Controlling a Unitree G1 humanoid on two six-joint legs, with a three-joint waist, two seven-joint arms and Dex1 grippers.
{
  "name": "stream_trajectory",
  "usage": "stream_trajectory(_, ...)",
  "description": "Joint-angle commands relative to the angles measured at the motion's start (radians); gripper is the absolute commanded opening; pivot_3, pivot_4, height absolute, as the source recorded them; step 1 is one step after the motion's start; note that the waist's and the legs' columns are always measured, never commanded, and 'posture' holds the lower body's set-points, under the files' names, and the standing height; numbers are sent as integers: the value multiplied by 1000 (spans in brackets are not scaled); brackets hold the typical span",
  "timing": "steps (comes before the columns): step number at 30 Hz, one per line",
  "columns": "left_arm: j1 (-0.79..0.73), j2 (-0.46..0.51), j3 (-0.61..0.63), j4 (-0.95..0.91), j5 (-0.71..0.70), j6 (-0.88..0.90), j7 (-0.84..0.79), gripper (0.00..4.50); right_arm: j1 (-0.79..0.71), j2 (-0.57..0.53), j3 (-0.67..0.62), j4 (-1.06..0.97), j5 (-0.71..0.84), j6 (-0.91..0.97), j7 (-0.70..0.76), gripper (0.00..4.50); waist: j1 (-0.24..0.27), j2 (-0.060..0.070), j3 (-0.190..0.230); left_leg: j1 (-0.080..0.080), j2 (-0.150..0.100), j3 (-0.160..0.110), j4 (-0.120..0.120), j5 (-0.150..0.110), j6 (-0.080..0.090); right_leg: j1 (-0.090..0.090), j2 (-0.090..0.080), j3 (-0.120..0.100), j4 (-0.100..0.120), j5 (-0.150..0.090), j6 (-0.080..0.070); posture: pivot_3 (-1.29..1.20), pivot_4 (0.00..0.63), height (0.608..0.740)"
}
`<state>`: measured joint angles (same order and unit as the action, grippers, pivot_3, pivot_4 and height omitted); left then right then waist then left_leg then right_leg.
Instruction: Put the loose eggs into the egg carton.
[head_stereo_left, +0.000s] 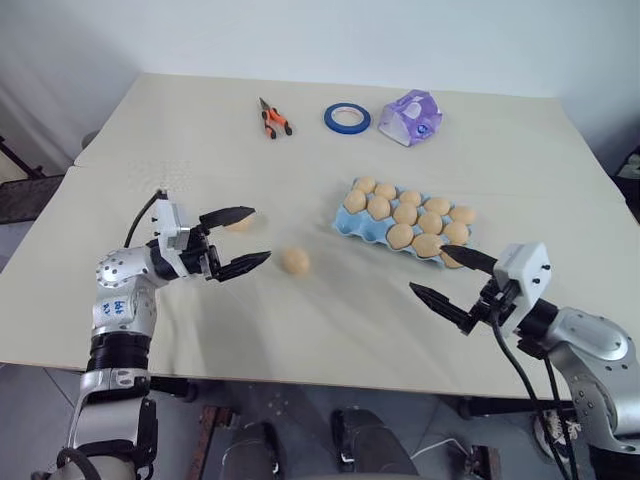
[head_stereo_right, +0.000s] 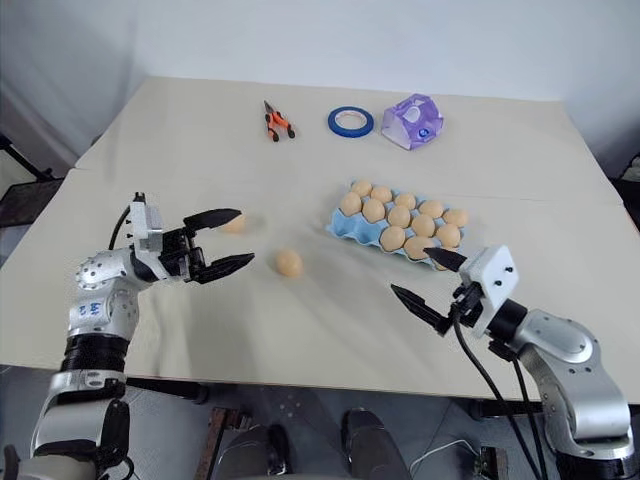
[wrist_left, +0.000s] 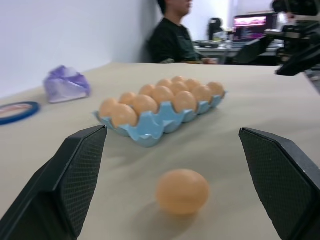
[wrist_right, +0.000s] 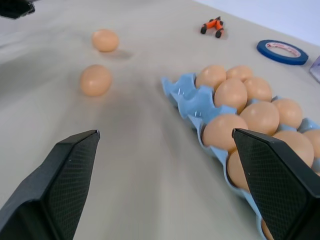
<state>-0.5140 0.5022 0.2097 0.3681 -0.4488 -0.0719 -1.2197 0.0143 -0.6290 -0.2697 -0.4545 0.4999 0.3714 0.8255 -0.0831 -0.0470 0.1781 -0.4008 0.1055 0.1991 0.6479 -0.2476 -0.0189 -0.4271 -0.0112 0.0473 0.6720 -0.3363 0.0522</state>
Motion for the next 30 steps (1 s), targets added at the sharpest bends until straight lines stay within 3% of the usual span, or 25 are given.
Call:
stream_trajectory(1, 76, 28, 55, -121, -30, 30, 77, 4500, 37, -38, -73, 10, 61, -40, 84, 4442, -1, 0, 0, 0, 0, 0, 0, 0, 0, 0, 0, 0, 0, 0, 0, 0, 150, 740)
stream_trajectory(5, 197, 59, 116, -220, -39, 58, 158, 4500, 78, -66, -123, 63, 95, -75, 168, 4442, -1, 0, 0, 0, 1, -1, -1, 0, 0, 0, 0, 0, 0, 0, 0, 0, 150, 740)
stream_trajectory(9, 339, 53, 163, -307, -34, 71, 250, 4500, 70, -72, -122, 124, 80, -105, 183, 4442, -2, 0, 0, 2, 3, 0, -1, -1, 2, 1, -1, 0, -1, 0, 0, 0, 150, 740)
stream_trajectory(17, 485, 29, 195, -405, -51, 78, 342, 4500, 29, -81, -102, 155, 83, -104, 190, 4442, -1, 0, 0, 5, 4, -1, -4, -5, 3, 7, -4, -2, -10, 1, -3, 0, 150, 740)
stream_trajectory(23, 455, 21, 145, -420, -41, 78, 354, 4500, -15, -85, -86, 195, 69, -114, 201, 4442, -1, 0, 0, 14, -3, 0, -15, -5, 7, 16, -11, -3, -19, -1, -9, 0, 150, 740)
stream_trajectory(30, 285, -46, -15, -380, 5, 119, 386, 4500, -23, -62, -63, 183, 56, -122, 167, 4442, 7, 0, 0, 13, -8, 0, -17, -5, 9, 17, -15, -3, -21, 3, 0, 0, 150, 740)
